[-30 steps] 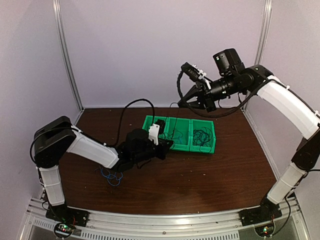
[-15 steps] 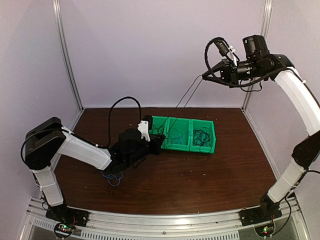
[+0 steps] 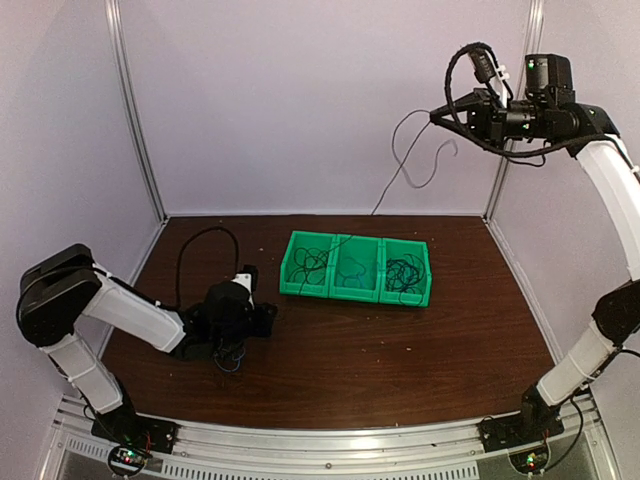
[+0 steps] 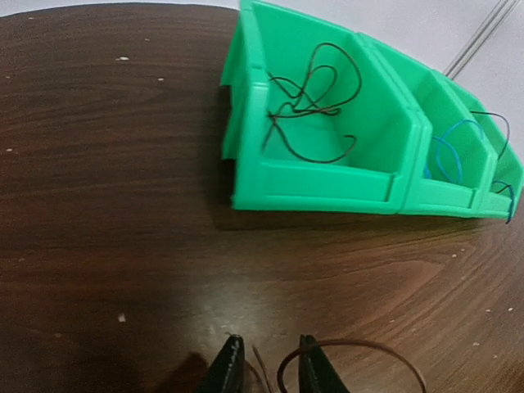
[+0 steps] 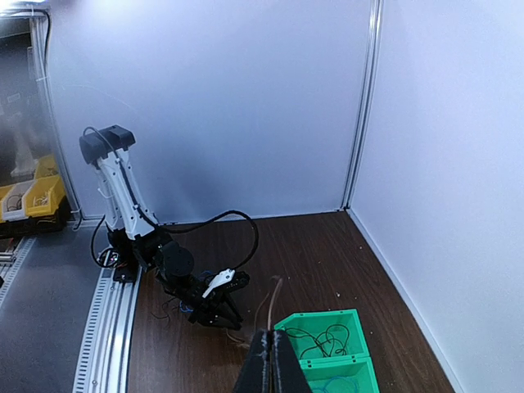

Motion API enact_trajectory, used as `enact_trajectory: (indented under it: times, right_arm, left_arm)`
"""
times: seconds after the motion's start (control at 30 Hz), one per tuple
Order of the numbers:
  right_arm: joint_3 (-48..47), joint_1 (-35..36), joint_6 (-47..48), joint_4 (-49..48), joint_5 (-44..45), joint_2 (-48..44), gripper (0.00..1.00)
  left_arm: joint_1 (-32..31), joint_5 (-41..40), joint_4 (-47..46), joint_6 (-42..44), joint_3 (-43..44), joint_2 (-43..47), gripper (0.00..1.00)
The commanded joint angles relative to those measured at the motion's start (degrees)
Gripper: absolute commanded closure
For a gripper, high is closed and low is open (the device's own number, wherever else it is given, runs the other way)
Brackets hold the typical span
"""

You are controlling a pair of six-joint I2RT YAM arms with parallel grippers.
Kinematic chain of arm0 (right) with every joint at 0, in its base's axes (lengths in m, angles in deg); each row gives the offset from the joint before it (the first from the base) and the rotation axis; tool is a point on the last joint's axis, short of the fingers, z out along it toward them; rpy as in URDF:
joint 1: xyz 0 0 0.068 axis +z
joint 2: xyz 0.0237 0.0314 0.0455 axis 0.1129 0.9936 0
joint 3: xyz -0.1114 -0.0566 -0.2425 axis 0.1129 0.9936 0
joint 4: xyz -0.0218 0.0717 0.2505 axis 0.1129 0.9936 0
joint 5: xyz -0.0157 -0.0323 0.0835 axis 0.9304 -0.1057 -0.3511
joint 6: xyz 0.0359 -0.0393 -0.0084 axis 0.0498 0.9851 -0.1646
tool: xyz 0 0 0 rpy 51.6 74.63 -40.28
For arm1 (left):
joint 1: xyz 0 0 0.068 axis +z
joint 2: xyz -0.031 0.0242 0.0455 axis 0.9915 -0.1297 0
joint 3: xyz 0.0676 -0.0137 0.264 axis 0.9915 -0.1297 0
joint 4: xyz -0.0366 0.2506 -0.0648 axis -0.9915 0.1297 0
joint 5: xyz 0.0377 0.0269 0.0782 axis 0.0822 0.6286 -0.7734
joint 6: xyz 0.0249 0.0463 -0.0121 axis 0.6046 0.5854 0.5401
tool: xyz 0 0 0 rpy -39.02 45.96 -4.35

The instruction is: Untangle the cables

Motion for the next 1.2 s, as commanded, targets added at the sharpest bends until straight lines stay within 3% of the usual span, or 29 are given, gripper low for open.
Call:
enact_trajectory:
  times: [0.0, 0.1, 0.17, 0.37, 0.63, 0.93, 1.17]
  right_arm:
    - [-1.5, -0.4, -1.2, -3.0, -2.3, -1.0, 1.00]
    - [-2.1, -0.6, -2.0, -4.0, -2.3, -0.9, 1.00]
    - [-1.9, -0.6, -2.1, -4.2, -1.9, -0.4, 1.00]
    - [-0.4, 2.0, -5.6, -7.5, 3.6, 3.9, 1.00]
    - [-5.2, 8.8, -5.1, -8.2, 11.7, 14.1, 1.00]
    - [-11.0, 12.4, -7.4, -9.4, 15.1, 28.6, 1.00]
    - [-16.6, 15.9, -8.2, -10.5, 15.4, 31.4, 1.00]
  left_arm:
    - [2.4, -3.8, 3.8, -2.7, -3.8, 5.0, 0.81]
    - [3.7, -4.6, 5.2, -2.5, -4.7, 6.8, 0.87]
    - [4.0, -4.5, 5.1, -0.9, -5.0, 7.6, 0.86]
    - [4.0, -0.5, 1.0, 5.0, -4.6, 12.6, 0.67]
    - [4.7, 2.7, -2.1, 12.5, 2.4, 18.6, 1.00]
    - [9.4, 9.6, 5.5, 13.6, 22.7, 4.7, 1.00]
    - [9.6, 8.8, 5.3, 10.4, 22.2, 4.6, 1.00]
